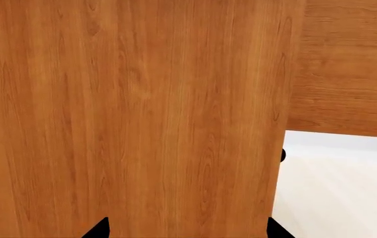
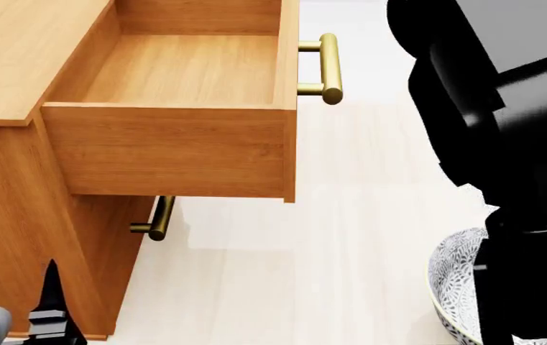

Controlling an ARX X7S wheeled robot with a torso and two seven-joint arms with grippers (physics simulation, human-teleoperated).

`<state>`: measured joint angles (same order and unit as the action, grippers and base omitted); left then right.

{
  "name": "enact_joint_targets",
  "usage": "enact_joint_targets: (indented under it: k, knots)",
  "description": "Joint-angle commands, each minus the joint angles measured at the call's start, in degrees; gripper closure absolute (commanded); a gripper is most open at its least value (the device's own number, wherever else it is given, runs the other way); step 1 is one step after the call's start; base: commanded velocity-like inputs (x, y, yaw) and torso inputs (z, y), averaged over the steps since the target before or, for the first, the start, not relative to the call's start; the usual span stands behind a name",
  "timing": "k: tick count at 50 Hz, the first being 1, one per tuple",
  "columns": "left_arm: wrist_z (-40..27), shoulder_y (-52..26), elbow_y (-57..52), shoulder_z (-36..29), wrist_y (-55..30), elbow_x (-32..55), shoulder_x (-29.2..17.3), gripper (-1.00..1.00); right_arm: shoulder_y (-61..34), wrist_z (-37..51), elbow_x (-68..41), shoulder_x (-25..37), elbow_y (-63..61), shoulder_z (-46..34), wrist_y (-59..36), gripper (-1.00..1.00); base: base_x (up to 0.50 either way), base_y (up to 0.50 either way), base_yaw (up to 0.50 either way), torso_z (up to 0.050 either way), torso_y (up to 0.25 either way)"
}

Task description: Put the ketchup in the top drawer of the cabinet.

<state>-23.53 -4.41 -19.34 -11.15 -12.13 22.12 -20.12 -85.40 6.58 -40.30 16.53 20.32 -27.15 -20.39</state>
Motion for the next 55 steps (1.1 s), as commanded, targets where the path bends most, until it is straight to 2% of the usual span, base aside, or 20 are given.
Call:
enact_joint_targets:
  k: [1,5,9,18,22,32,40,55]
  knots:
    - [-0.1,-0.1,0.1,-0.2,0.1,0.2,0.1,-1.0,-6.2,-8.6,4.7,-8.0,20.8,-2.2,6.3,1.0,0.0,0.0,0.0,0.0,0.0]
    - [-0.2,-0.1,0.0,-0.2,0.1,0.2,0.0,-1.0,-9.2,-12.1,6.2,-11.5,31.6,-2.8,10.5,1.0,0.0,0.0,0.0,0.0,0.0]
    - [-0.2,0.0,0.1,-0.3,0.2,0.3,0.0,-1.0,-14.6,-16.9,6.2,-16.5,50.8,-4.6,18.4,1.0,0.0,0.0,0.0,0.0,0.0]
    - [-0.3,0.2,0.5,-0.2,0.6,0.3,-0.1,-1.0,-16.9,-13.2,-19.2,-16.5,53.6,-31.2,20.7,1.0,0.0,0.0,0.0,0.0,0.0]
    - [-0.3,0.3,0.0,-0.2,0.5,0.7,-0.1,-1.0,-17.4,-11.4,-27.7,-16.5,54.2,-40.6,21.0,1.0,0.0,0.0,0.0,0.0,0.003]
    - [-0.3,0.3,0.6,-0.2,0.9,0.8,-0.1,-1.0,-18.0,-10.7,-39.8,-16.5,54.1,-54.6,21.7,1.0,0.0,0.0,0.0,0.0,0.0]
    - [-0.3,0.1,0.9,-0.1,1.0,1.1,-0.3,-1.0,-18.7,-15.1,-44.2,-16.5,53.2,-59.5,19.7,1.0,0.0,0.0,0.0,0.0,0.0]
    - [-0.4,-0.2,0.6,-0.6,0.5,1.2,-0.5,-1.0,-19.7,-13.2,-48.1,-16.5,50.0,-62.3,20.0,1.0,0.0,0.0,0.0,0.0,0.001]
